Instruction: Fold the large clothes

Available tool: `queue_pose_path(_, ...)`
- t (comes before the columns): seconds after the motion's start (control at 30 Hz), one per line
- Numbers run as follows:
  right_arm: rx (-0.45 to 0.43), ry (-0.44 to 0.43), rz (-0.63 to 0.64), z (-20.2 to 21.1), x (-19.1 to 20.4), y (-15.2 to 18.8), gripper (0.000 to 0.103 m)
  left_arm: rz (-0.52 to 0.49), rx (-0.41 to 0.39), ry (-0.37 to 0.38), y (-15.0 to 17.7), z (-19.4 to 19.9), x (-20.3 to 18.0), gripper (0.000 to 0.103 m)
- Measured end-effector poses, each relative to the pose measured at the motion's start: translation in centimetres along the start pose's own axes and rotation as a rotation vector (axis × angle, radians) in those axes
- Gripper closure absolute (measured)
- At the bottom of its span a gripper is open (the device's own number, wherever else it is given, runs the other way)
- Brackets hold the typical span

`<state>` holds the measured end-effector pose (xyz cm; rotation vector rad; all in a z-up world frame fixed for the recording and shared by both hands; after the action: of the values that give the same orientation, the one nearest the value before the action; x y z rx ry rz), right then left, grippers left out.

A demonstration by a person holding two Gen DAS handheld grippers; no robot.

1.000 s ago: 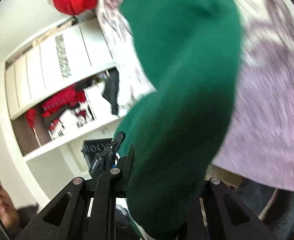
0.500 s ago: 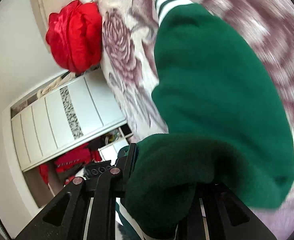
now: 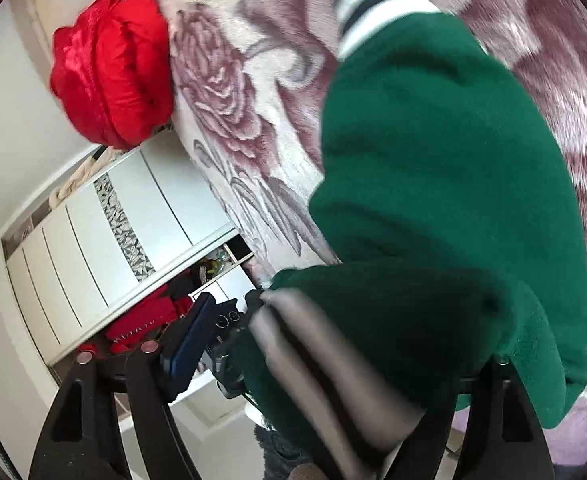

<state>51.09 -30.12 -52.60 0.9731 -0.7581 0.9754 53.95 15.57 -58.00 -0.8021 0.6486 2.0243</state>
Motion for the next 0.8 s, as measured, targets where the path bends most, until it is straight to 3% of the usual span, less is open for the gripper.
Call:
queue_pose_path(0.1,-0.04,-0.066,0.035,2.3,0.6,-1.1,0.018,0.013,-0.114,-0.004,-1.0,1.8,-0.4,0.012)
queue_pose_path(0.23,-0.075,-0.078,0.217,6.9,2.8,-1.9,0.018,-0.036,-0.304,-0.162,0.1,4.4,0.3,0.012)
queue_pose_path(0.3,-0.064,0.11,0.352,8.8,1.8,-1.7,0.017,-0.055,-0.359,-0.236,1.8,5.1,1.0,0.012)
queue_pose_path(0.4,0.05,0.425,0.515,8.9,-3.1,-0.9,0.016,-0.066,-0.42,-0.357,4.9,5.4,2.9,0.012)
queue_pose_path(0.47,0.158,0.476,0.555,7.2,-7.1,-0.3,0.016,-0.059,-0.439,-0.425,6.8,4.9,4.4,0.012)
queue_pose_path(0.6,0.3,0.476,0.592,2.5,-13.6,-0.9,0.016,-0.065,-0.435,-0.557,10.1,2.0,7.9,0.012)
queue_pose_path(0.63,0.31,0.462,0.602,1.8,-14.1,-1.1,0.013,-0.074,-0.426,-0.611,10.6,0.9,9.1,0.012)
queue_pose_path(0.67,0.319,0.425,0.615,0.7,-14.4,-1.3,0.0,-0.079,-0.435,-0.647,10.7,0.1,10.1,0.011)
queue_pose_path(0.8,0.328,0.262,0.675,-1.0,-11.4,-1.8,0.0,-0.012,-0.479,-0.597,8.8,-0.6,12.1,0.002)
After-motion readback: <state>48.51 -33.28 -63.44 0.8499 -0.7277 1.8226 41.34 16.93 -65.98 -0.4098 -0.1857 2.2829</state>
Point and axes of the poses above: each gripper's, at about its wrist camera, not at the fingertips, and z roughly against the way its jaws point, x to its left, y to its underside, the point moved 9 cm from there along -z, roughly the way its jaws point, and after that the axes turned 15 degrees about z, right-handed, at the moved point
